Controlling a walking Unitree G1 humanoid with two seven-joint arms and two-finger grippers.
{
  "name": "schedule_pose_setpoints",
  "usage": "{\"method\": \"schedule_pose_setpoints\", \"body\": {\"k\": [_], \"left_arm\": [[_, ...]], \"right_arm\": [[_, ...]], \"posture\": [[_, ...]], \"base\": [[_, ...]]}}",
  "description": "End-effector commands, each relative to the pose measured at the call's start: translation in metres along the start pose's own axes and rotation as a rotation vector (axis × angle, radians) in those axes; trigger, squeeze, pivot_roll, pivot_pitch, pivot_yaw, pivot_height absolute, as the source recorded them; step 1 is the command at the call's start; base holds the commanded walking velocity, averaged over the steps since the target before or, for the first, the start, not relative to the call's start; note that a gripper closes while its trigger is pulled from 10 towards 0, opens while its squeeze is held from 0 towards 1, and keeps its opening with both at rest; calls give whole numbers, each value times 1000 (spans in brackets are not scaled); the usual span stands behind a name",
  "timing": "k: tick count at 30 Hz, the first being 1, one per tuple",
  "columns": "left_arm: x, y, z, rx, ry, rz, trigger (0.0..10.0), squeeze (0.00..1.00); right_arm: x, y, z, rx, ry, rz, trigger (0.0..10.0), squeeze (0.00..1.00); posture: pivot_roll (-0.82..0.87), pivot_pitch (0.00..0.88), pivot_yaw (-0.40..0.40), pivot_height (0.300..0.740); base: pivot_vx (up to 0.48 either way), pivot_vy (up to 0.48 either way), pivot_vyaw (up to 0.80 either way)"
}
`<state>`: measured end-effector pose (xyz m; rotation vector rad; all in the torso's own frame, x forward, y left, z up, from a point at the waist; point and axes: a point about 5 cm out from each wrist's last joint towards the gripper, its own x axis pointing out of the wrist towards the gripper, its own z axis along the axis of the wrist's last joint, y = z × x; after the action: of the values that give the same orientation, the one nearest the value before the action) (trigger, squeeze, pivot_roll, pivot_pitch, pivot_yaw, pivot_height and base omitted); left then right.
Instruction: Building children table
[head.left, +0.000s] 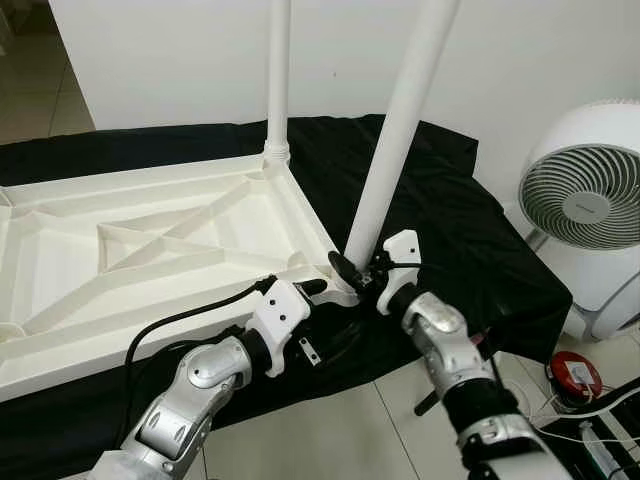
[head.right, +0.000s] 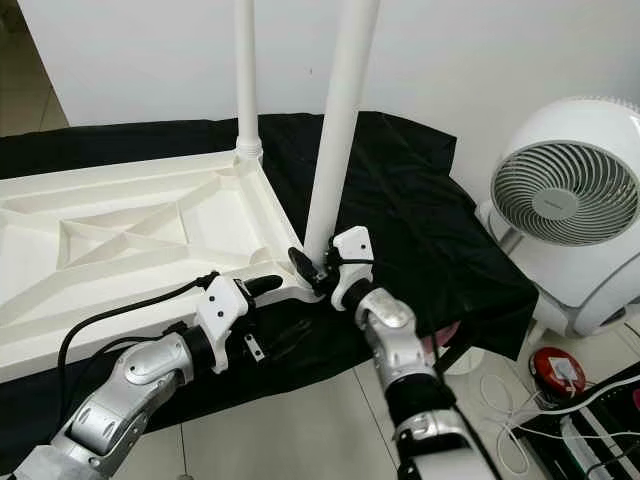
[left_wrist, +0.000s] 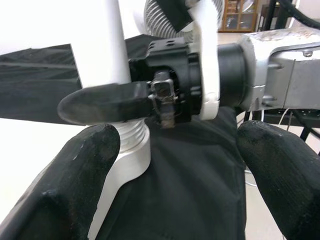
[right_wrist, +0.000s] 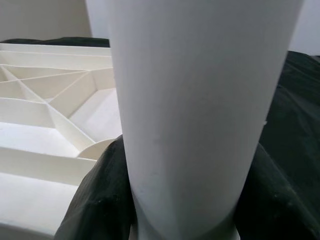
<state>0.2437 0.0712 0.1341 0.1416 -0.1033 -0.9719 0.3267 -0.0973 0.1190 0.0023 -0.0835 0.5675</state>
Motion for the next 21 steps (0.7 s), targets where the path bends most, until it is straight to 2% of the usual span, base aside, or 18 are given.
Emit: {"method": "schedule_pose_setpoints", "body": {"k": [1,2,5,6,11,15,18,19,20,21], "left_arm": [[2,-1,-2,21,14,-51,10000,0],[2,-1,-2,21,14,-51,10000,0],[2,2,-4,31,20,-43,10000,0],[2,2,-4,31,20,-43,10000,0],[3,3,-5,39,21,-46,10000,0],[5,3,-5,39,16,-43,10000,0],[5,2,-5,39,14,-43,10000,0],[5,2,-5,39,13,-44,10000,0],[5,2,-5,39,13,-44,10000,0],[6,2,-5,39,12,-45,10000,0]], "right_arm": [[-4,2,-15,17,84,-58,10000,0],[-4,2,-15,17,84,-58,10000,0],[-4,9,-18,65,110,-190,10000,0],[-4,9,-18,65,110,-190,10000,0],[-3,15,-18,63,116,-343,10000,0],[0,27,-15,89,105,-339,10000,0],[0,29,-13,91,94,-333,10000,0],[-1,28,-12,101,86,-328,10000,463],[-1,28,-12,101,86,-328,10000,463],[-2,28,-11,112,83,-324,10000,1000]], "posture": [[-13,0,-72,740],[-13,0,-72,740],[-15,0,-73,740],[-15,0,-73,740],[-15,0,-73,740],[-24,0,-80,740],[-24,0,-80,740],[-23,0,-80,740],[-23,0,-80,740],[-21,0,-79,740]], "base": [[0,0,0],[0,0,0],[0,0,0],[0,0,0],[0,0,0],[0,0,0],[0,0,0],[0,0,0],[0,0,0],[0,0,0]]}}
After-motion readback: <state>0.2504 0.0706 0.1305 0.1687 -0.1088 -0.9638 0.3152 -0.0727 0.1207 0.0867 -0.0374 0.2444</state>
